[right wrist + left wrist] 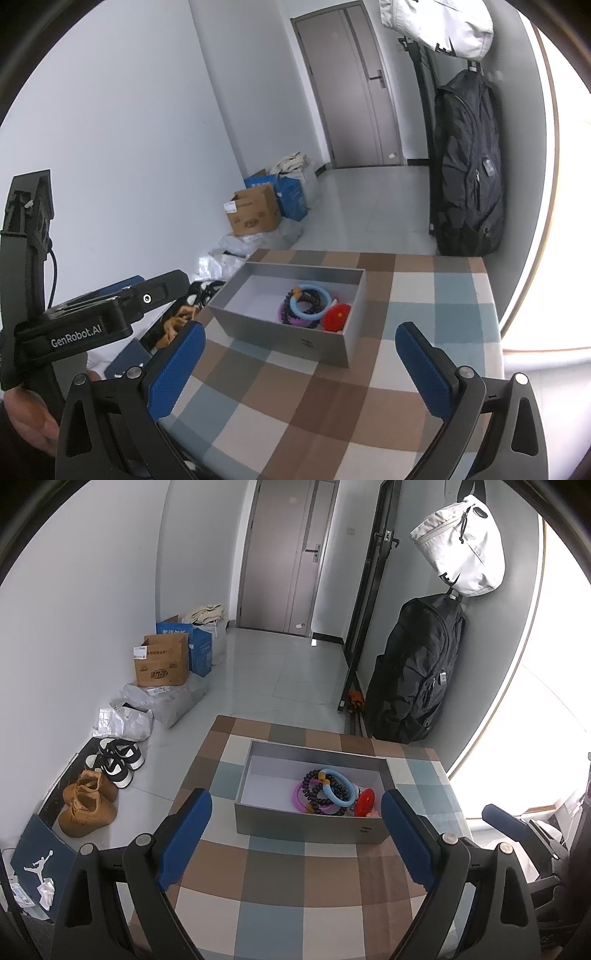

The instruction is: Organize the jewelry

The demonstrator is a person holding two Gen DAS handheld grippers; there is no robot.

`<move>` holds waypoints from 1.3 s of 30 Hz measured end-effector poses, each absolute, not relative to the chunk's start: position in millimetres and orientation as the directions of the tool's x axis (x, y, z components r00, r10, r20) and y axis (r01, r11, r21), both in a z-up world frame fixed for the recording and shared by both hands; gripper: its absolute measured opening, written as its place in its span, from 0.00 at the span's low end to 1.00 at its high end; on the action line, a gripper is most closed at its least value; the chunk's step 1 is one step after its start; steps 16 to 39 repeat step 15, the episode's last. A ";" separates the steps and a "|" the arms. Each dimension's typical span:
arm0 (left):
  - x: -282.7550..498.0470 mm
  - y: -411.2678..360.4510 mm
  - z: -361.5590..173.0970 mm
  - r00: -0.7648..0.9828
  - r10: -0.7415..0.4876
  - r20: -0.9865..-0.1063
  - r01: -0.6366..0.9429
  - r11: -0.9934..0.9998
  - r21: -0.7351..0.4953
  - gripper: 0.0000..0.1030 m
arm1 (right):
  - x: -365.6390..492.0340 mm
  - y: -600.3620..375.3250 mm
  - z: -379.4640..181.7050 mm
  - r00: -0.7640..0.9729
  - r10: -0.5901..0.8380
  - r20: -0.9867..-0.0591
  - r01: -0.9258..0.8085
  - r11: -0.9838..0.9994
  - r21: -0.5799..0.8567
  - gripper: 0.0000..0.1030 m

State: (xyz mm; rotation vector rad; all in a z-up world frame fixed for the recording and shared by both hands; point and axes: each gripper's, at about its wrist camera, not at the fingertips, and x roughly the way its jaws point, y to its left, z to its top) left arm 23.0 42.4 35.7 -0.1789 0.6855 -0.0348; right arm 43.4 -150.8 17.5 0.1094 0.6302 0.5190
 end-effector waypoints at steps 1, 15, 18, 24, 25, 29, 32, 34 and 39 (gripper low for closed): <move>23.0 42.3 35.7 0.774 -0.090 -0.627 -0.027 0.984 -0.175 0.88 | 43.7 -151.2 17.1 0.685 0.493 -0.537 -0.429 0.868 0.251 1.00; 21.6 40.6 36.1 0.780 -0.094 -0.619 -0.021 0.984 -0.177 0.88 | 45.6 -148.8 13.8 0.678 0.486 -0.551 -0.420 0.872 0.252 1.00; 21.6 40.6 36.1 0.780 -0.094 -0.619 -0.021 0.984 -0.177 0.88 | 45.6 -148.8 13.8 0.678 0.486 -0.551 -0.420 0.872 0.252 1.00; 21.6 40.6 36.1 0.780 -0.094 -0.619 -0.021 0.984 -0.177 0.88 | 45.6 -148.8 13.8 0.678 0.486 -0.551 -0.420 0.872 0.252 1.00; 21.6 40.6 36.1 0.780 -0.094 -0.619 -0.021 0.984 -0.177 0.88 | 45.6 -148.8 13.8 0.678 0.486 -0.551 -0.420 0.872 0.252 1.00; 21.6 40.6 36.1 0.780 -0.094 -0.619 -0.021 0.984 -0.177 0.88 | 45.6 -148.8 13.8 0.678 0.486 -0.551 -0.420 0.872 0.252 1.00; 21.6 40.6 36.1 0.780 -0.094 -0.619 -0.021 0.984 -0.177 0.88 | 45.6 -148.8 13.8 0.678 0.486 -0.551 -0.420 0.872 0.252 1.00; 21.6 40.6 36.1 0.780 -0.094 -0.619 -0.021 0.984 -0.177 0.88 | 45.6 -148.8 13.8 0.678 0.486 -0.551 -0.420 0.872 0.252 1.00; 21.6 40.6 36.1 0.780 -0.094 -0.619 -0.021 0.984 -0.177 0.88 | 45.6 -148.8 13.8 0.678 0.486 -0.551 -0.420 0.872 0.252 1.00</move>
